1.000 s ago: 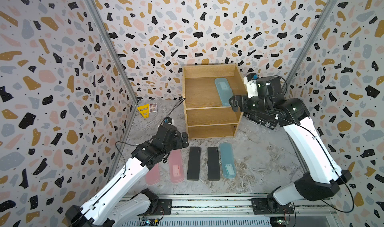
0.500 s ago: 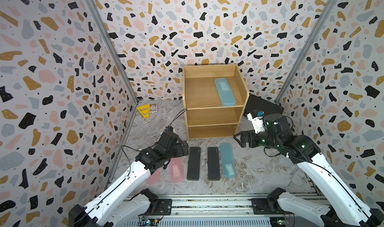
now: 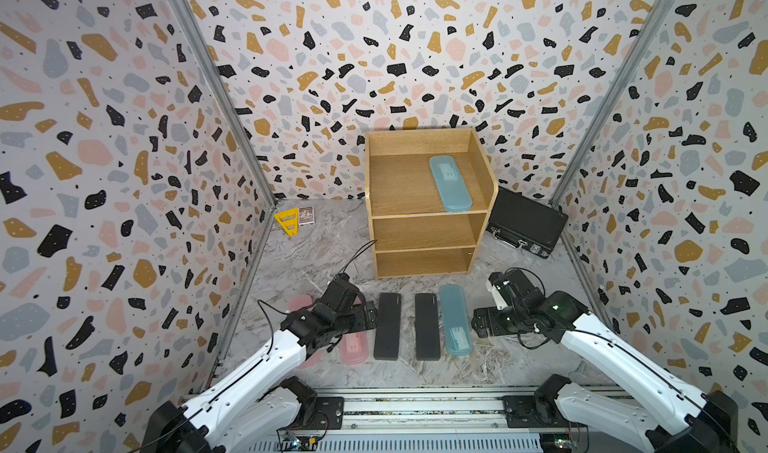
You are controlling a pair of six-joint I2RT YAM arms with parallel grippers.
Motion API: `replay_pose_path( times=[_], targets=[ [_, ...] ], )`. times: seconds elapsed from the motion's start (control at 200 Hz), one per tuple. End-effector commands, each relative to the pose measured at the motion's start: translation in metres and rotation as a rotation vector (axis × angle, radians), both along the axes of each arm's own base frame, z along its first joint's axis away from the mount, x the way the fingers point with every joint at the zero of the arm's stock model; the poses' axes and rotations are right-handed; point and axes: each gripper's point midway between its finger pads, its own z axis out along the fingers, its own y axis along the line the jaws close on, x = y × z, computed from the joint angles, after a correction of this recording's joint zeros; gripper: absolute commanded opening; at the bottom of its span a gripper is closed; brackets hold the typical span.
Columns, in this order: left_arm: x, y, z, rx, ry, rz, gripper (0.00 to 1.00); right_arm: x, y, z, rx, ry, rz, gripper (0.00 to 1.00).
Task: Place the pencil cases on the shelf according to color
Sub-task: Pick up the pencil case from the center of the board.
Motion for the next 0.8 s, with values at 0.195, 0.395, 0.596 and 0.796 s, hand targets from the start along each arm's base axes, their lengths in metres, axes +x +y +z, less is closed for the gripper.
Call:
replay_pose_path(
  times=[0.195, 0.395, 0.596, 0.796],
  targets=[
    [0.002, -0.002, 0.004, -0.002, -0.029, -0.017, 1.00, 0.004, 0.024, -0.022, -0.006, -0.010, -0.045, 0.98],
    [0.003, -0.002, 0.004, -0.006, -0.033, -0.010, 1.00, 0.001, 0.038, -0.041, -0.071, 0.007, -0.037, 1.00],
    [0.000, -0.005, 0.004, -0.010, -0.023, -0.032, 1.00, -0.003, 0.052, -0.055, -0.112, 0.042, -0.016, 1.00],
    [-0.001, -0.005, 0.002, -0.030, -0.018, -0.018, 1.00, -0.005, 0.060, -0.058, -0.112, 0.039, -0.020, 1.00]
  ],
)
